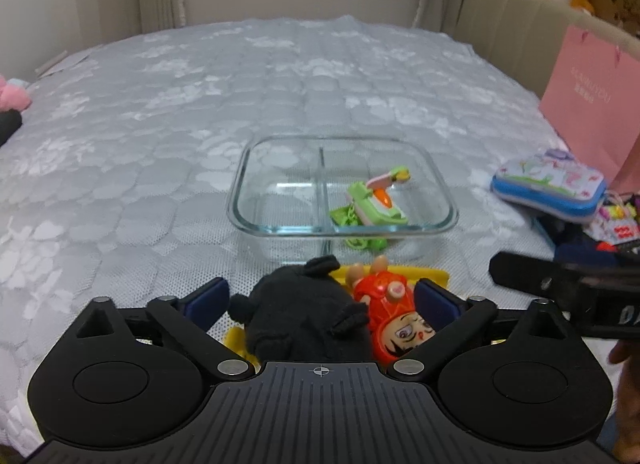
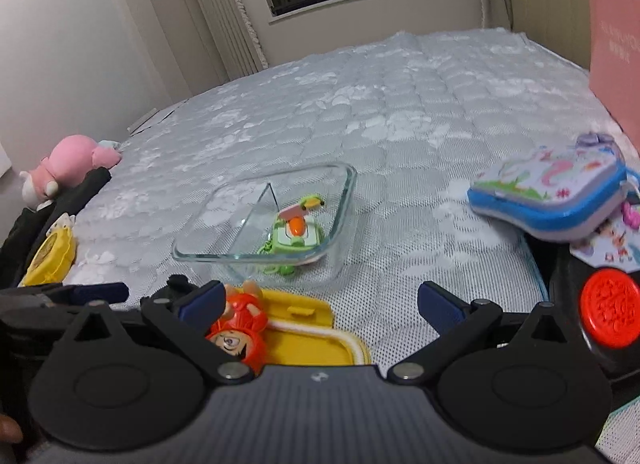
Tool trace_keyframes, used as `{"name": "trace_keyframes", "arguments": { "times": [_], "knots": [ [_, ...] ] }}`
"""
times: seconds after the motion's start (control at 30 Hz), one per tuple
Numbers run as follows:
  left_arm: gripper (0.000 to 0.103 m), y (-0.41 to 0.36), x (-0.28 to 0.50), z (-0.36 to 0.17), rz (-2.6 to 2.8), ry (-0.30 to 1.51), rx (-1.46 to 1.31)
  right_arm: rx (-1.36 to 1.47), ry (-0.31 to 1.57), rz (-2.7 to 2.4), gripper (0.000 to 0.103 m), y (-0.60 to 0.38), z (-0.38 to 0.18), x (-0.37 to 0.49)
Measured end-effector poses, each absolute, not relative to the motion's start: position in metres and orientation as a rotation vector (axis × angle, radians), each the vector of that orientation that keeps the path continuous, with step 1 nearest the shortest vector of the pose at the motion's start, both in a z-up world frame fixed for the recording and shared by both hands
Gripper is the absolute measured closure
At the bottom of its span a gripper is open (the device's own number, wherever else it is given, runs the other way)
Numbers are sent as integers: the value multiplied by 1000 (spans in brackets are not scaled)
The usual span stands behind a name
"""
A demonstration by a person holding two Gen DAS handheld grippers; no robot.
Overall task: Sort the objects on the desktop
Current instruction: 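Move the left gripper down over the black plush toy, then close the left gripper on the black plush toy and lift it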
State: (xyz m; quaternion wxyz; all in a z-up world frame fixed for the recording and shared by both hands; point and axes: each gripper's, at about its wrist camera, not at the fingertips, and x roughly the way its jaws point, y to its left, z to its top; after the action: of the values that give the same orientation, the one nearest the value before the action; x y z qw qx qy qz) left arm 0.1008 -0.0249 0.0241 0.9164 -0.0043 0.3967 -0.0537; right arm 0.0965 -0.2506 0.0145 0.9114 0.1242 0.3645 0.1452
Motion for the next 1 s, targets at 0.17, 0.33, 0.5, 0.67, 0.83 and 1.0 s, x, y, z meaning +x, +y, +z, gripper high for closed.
{"name": "trace_keyframes", "arguments": {
  "times": [0.17,0.33,0.5,0.67,0.83,1.0],
  "knots": [
    [52,-22,103,23,-106,855,-27,289,763,312,0,-253,8,93],
    [51,-19,99,22,-84,863,-35,300,777,310,0,-255,3,91],
    [3,0,93,29,-99,884,-147,306,791,313,0,-255,-1,90],
    [3,13,91,32,-101,936,-212,313,789,321,0,-254,-3,87],
    [3,-1,95,23,-69,962,-128,320,803,343,0,-253,-8,85],
    [5,-6,100,15,-92,970,-111,327,813,336,0,-254,-12,82]
  ]
}}
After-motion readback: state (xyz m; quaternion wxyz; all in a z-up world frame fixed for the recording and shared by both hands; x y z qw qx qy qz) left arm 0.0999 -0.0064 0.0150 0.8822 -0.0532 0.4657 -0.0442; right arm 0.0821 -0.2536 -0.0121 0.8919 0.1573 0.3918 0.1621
